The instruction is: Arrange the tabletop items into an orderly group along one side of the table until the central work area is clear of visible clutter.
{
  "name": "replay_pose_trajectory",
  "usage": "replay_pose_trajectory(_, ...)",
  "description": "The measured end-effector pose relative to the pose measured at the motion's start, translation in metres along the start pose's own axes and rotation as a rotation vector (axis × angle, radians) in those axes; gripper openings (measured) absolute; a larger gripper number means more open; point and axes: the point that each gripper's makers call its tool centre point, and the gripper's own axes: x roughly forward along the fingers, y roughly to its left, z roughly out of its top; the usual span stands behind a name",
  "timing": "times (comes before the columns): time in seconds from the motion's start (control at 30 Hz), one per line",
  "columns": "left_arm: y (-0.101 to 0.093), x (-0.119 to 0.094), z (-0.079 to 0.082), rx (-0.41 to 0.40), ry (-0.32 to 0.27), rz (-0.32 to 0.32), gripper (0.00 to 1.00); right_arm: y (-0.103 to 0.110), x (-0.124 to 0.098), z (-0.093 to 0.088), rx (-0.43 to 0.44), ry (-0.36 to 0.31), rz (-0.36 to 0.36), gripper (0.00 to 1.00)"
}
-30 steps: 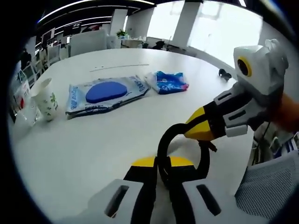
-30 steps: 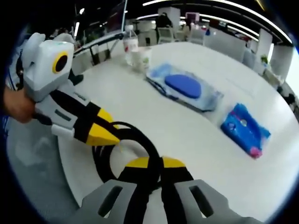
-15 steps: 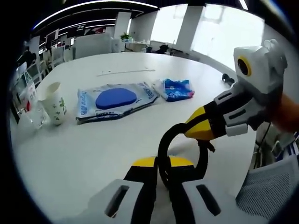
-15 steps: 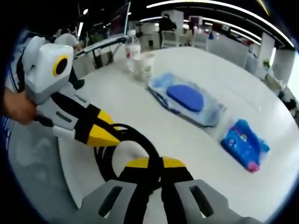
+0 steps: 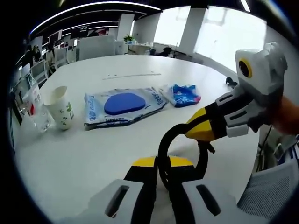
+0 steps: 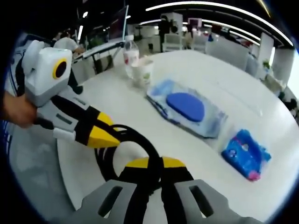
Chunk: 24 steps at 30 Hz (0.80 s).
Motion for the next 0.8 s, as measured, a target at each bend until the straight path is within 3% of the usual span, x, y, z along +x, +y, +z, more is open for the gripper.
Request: replay_pose_trajectory(0.8, 0.019, 0.016, 0.000, -0.003, 0.029, -0.005, 0.06, -0.008, 0.022, 0.001, 0.051, 0.002, -0.005, 0.04)
